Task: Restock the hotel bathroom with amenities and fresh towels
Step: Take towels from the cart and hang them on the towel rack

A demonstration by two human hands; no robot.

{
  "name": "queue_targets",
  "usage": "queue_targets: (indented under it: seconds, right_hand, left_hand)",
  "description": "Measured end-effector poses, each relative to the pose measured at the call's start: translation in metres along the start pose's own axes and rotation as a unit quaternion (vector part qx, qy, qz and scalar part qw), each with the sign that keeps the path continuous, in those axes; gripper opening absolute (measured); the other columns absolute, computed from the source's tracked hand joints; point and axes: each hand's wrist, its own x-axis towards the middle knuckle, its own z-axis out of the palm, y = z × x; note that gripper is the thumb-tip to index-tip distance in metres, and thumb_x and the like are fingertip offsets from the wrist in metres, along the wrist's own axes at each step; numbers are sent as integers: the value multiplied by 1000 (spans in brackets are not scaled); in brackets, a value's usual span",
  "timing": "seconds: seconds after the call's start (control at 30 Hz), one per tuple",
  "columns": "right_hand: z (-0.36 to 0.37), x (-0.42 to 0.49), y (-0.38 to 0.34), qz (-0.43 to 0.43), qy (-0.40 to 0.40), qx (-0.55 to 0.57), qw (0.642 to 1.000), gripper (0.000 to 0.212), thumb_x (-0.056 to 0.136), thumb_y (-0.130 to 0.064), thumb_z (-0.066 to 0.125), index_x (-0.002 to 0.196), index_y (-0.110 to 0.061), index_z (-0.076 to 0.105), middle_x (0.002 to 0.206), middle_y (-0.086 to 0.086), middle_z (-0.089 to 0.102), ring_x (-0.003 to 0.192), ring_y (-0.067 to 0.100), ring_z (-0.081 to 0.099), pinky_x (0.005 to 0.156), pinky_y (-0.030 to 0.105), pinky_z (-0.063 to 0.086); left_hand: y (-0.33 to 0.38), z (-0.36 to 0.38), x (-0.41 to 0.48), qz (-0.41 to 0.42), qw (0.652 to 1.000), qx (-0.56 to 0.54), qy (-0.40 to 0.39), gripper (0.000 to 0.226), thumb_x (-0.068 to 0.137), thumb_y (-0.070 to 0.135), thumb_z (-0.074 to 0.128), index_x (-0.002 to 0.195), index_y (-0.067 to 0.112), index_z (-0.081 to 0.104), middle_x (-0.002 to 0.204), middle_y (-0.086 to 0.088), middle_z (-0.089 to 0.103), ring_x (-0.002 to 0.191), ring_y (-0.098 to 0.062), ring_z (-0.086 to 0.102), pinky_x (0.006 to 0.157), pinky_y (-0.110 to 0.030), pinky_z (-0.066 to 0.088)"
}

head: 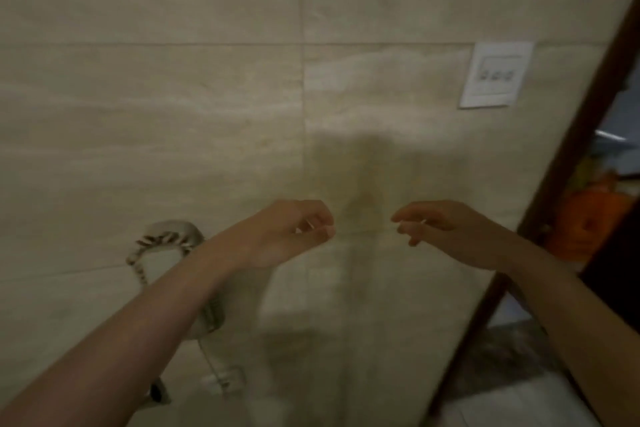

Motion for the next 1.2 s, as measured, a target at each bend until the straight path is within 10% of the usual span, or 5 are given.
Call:
queue_targets:
  seconds: [0.33,0.63,0.93,1.2]
  right_hand:
    - [-8,-115,87,182,65,38,980,30,91,-40,49,113,-23,62,104,-5,66,91,8,66,80,26,53]
    - [-100,-210,200,262,145,34,953,21,93,-24,52,97,-43,58,84,-5,71,79,3,67,75,17,50]
    - [-199,-259,334,314,153,60,935,18,94,-19,51,97,-36,56,94,-5,68,88,15,68,90,37,50]
    - [-264,-264,425,313,190,89,926,17,96,-15,46,106,-22,58,94,-2,66,84,16,67,85,32,49]
  left_hand:
    - [51,135,92,114,975,-129,-140,17,93,25,53,102,16,64,89,13,62,85,-2,59,68,-5,40]
    - [174,228,197,144,922,-231,-276,15,96,26,46,96,22,60,97,5,64,85,-2,62,73,-9,45]
    - [277,334,319,152,943,-140,-262,23,94,39,47,108,27,60,109,8,61,101,-4,56,93,-30,48]
    - [311,390,414,148,937,-169,-266,14,94,33,47,88,31,59,88,13,58,88,-5,56,75,-19,41]
